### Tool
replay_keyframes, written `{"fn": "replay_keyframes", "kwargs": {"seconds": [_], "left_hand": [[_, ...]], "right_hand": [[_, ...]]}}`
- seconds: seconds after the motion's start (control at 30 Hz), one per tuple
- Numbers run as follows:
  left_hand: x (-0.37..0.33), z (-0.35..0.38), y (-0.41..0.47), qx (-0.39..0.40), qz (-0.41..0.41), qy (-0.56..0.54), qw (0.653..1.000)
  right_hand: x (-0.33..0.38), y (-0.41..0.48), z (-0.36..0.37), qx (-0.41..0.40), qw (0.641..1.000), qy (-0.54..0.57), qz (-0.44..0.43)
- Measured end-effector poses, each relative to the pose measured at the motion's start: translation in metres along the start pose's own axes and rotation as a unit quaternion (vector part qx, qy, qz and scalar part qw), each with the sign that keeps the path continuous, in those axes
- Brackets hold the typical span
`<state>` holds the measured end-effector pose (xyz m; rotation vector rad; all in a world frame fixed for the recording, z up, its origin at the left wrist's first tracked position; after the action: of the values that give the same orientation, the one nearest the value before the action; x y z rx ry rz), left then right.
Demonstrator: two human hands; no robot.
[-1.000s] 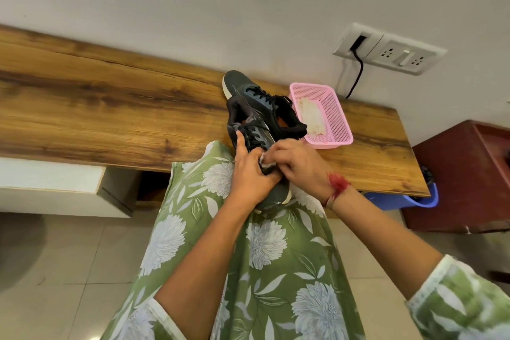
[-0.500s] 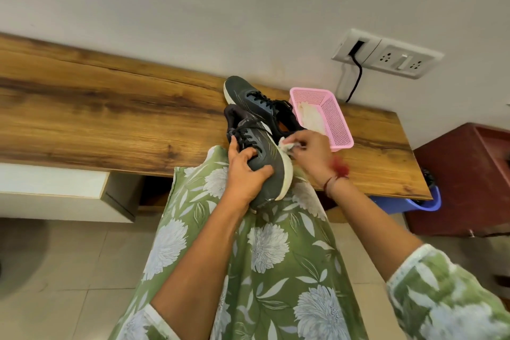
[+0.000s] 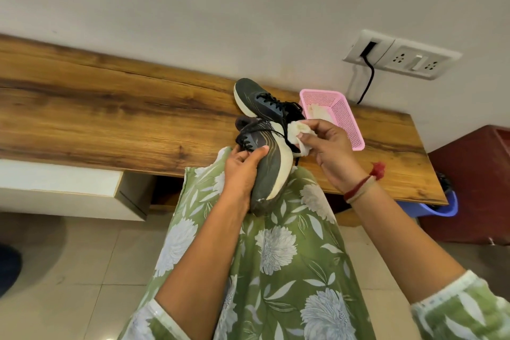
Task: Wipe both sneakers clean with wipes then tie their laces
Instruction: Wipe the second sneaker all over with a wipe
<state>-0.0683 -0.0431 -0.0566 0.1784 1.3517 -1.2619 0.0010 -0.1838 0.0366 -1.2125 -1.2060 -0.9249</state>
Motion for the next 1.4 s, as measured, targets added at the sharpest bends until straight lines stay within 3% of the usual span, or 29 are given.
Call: {"fn": "replay_keyframes", "kwargs": {"seconds": [0.07, 0.13, 0.23, 0.43, 0.5, 0.6, 0.7, 0.83, 1.07, 1.17, 1.23, 1.3, 1.4], "left_hand": [[-0.002, 0.000, -0.003, 0.005, 0.008, 0.001, 1.000], [-0.005, 0.001, -0.008, 0.018, 0.001, -0.006, 1.000], [-0.003, 0.001, -0.012, 0.025, 0.005, -0.008, 1.000], [-0.004, -0.002, -0.015, 0.033, 0.025, -0.024, 0.999], [-0.012, -0.002, -0.018, 0.028, 0.044, -0.033, 0.998], [-0.032, 0.000, -0.027, 0.031, 0.094, -0.050, 0.994], [-0.063, 0.008, -0.042, 0.051, 0.168, -0.047, 0.983], [-0.108, 0.022, -0.062, 0.062, 0.248, -0.028, 0.967], [-0.167, 0.043, -0.086, 0.086, 0.312, -0.004, 0.946], [-0.193, 0.058, -0.105, 0.114, 0.347, 0.025, 0.931], [-0.210, 0.069, -0.120, 0.126, 0.382, 0.042, 0.915], [-0.230, 0.077, -0.136, 0.138, 0.411, 0.051, 0.900], [-0.256, 0.089, -0.154, 0.153, 0.445, 0.048, 0.881]], "right_hand": [[0.007, 0.004, 0.006, 0.022, 0.974, -0.205, -0.098], [0.006, 0.005, 0.016, 0.069, 0.915, -0.358, -0.175], [-0.001, -0.002, 0.026, 0.115, 0.856, -0.443, -0.243], [0.015, -0.042, 0.034, 0.187, 0.817, -0.451, -0.305], [0.025, -0.049, 0.036, 0.208, 0.825, -0.429, -0.303], [0.053, -0.047, 0.034, 0.152, 0.851, -0.384, -0.325], [0.082, -0.048, 0.039, 0.067, 0.793, -0.433, -0.423], [0.113, -0.061, 0.040, 0.020, 0.763, -0.463, -0.450], [0.136, -0.114, 0.037, 0.083, 0.749, -0.404, -0.518], [0.170, -0.113, 0.020, 0.011, 0.787, -0.335, -0.518], [0.196, -0.110, 0.012, -0.070, 0.762, -0.348, -0.542], [0.215, -0.109, 0.012, -0.101, 0.728, -0.374, -0.566], [0.237, -0.113, 0.011, -0.094, 0.733, -0.352, -0.575]]}}
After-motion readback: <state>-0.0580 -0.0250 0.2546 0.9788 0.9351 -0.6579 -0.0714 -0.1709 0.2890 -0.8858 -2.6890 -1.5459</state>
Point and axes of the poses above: each hand's wrist, its own y-axis towards the middle knuckle, its own z-axis out of the palm, x = y × z, the point moved 5 cm from there along y, towards the middle knuckle, and after that the axes turned 4 degrees about -x, right-handed, at the moved point
